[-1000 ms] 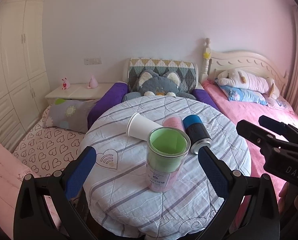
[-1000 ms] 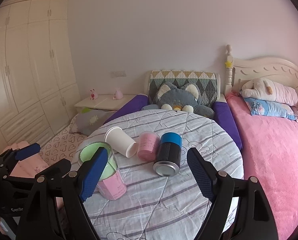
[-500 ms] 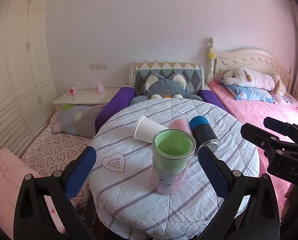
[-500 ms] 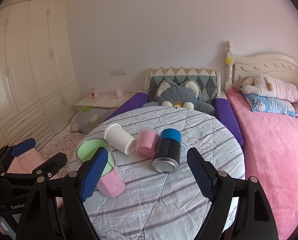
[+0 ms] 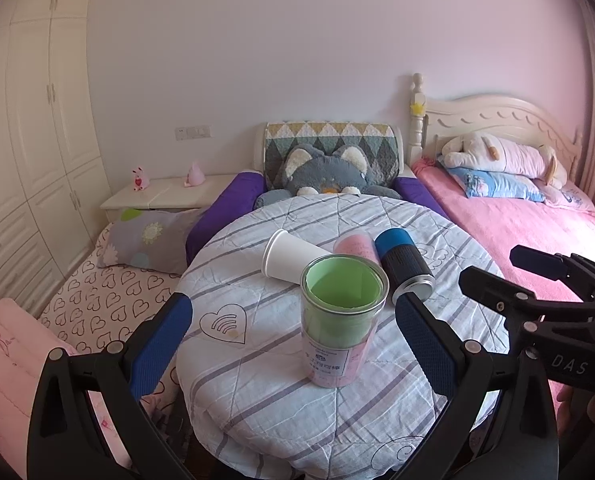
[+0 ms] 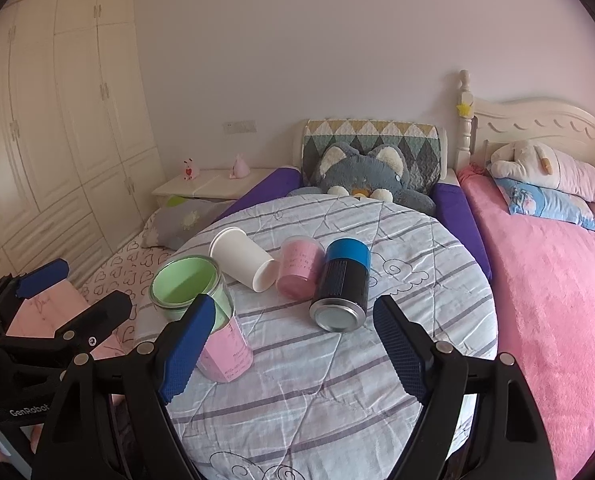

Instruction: Flip cup upright

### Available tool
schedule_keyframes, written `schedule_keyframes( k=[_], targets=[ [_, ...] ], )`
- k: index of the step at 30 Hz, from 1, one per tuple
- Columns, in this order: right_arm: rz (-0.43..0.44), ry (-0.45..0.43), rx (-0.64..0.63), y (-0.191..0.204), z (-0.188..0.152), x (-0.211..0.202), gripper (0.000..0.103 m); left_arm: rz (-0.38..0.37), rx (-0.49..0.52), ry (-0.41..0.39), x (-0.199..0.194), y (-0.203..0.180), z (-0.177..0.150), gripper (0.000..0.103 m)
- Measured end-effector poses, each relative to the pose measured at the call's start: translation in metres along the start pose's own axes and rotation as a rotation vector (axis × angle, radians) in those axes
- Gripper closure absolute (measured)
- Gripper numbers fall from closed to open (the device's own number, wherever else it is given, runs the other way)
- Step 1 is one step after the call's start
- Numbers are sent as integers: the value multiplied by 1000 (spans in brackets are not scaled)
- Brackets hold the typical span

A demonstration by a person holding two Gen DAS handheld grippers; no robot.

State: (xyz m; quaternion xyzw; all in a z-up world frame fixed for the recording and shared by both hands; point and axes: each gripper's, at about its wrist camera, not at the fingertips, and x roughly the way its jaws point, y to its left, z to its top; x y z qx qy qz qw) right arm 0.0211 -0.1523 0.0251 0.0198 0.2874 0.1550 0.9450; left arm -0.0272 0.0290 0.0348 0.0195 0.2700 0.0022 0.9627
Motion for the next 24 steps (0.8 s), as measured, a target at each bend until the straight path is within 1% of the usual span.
schedule_keyframes(
  k=[9, 13, 18, 24],
  targets=[
    [45, 92, -55, 18, -8, 20, 20, 26, -19, 28, 3, 19, -5, 0],
    [67, 129, -80, 27, -12, 27, 21, 39, -12, 17, 0, 23, -6, 0],
    [137, 201, -84, 35, -17, 47, 20, 51, -28, 25, 4, 31, -4, 0],
    [196, 273, -98, 52, -26, 76, 20, 73, -44, 25, 10, 38, -1, 0]
  ],
)
